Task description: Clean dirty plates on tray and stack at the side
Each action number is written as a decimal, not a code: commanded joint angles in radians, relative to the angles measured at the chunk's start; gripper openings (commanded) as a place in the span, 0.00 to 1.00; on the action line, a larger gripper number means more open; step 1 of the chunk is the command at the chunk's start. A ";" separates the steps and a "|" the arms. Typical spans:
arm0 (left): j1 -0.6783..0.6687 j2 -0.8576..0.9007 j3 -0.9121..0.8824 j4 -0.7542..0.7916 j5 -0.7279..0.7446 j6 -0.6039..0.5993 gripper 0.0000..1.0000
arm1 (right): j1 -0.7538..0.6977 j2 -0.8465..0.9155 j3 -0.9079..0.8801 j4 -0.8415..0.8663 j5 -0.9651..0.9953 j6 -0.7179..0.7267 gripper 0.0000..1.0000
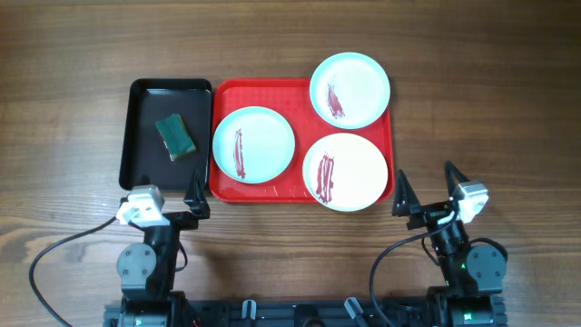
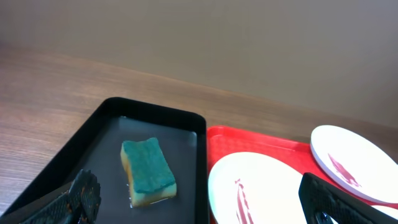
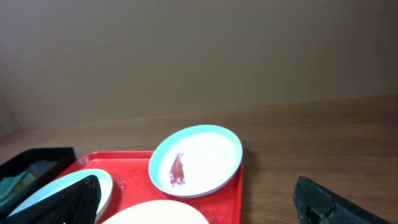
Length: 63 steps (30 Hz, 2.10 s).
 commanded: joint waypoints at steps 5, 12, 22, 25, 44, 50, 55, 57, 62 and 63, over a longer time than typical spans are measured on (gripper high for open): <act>0.005 0.005 0.023 0.002 0.050 -0.103 1.00 | 0.005 -0.002 0.042 0.009 -0.092 0.014 1.00; 0.005 0.016 0.126 -0.001 0.207 -0.127 1.00 | 0.005 0.082 0.162 0.008 -0.181 0.011 1.00; 0.005 0.214 0.434 -0.199 0.243 -0.130 1.00 | 0.005 0.375 0.422 -0.068 -0.290 0.010 1.00; 0.005 0.320 0.553 -0.291 0.242 -0.118 1.00 | 0.005 0.489 0.529 -0.156 -0.326 -0.001 0.99; 0.005 1.258 1.481 -1.215 0.153 -0.039 1.00 | 0.005 1.271 1.279 -0.930 -0.500 -0.027 0.99; 0.005 1.385 1.486 -1.204 0.164 -0.039 1.00 | 0.036 1.394 1.278 -0.803 -0.578 0.055 0.97; 0.005 1.425 1.486 -1.201 0.163 -0.039 1.00 | 0.214 1.489 1.294 -0.731 -0.326 0.122 0.94; 0.005 1.433 1.486 -1.189 0.163 -0.039 1.00 | 0.314 1.547 1.328 -0.722 -0.190 0.158 0.93; 0.005 1.435 1.486 -1.157 0.092 -0.042 1.00 | 0.454 1.682 1.394 -0.694 0.032 0.217 0.89; 0.005 1.435 1.486 -1.157 0.052 -0.067 1.00 | 0.472 1.707 1.397 -0.678 0.063 0.224 0.88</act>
